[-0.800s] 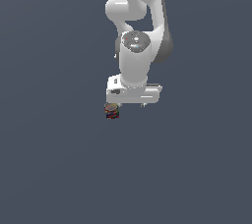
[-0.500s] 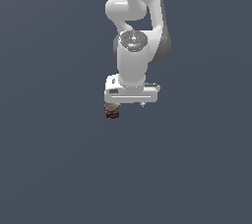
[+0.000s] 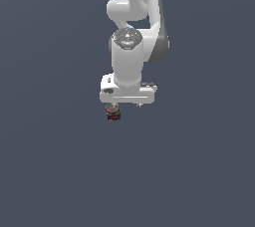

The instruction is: Pick up the object and move it to a goal position.

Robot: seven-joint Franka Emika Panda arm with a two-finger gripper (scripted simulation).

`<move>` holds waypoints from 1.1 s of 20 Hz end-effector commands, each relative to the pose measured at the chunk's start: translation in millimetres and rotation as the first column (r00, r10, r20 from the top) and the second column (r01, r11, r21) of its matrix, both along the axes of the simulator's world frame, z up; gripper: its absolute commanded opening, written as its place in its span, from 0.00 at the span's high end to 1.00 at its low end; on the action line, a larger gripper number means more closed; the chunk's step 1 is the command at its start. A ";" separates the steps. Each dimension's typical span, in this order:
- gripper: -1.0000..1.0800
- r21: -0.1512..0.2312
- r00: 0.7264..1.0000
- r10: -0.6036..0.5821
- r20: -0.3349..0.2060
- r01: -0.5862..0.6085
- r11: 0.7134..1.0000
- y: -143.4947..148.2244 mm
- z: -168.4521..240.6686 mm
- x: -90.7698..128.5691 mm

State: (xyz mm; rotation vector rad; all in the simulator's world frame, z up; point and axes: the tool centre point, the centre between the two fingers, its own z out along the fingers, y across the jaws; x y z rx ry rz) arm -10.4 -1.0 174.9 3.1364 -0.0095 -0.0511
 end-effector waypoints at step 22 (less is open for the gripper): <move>0.04 0.005 0.987 0.155 0.030 -0.155 0.988 -68.7 -62.0 -53.3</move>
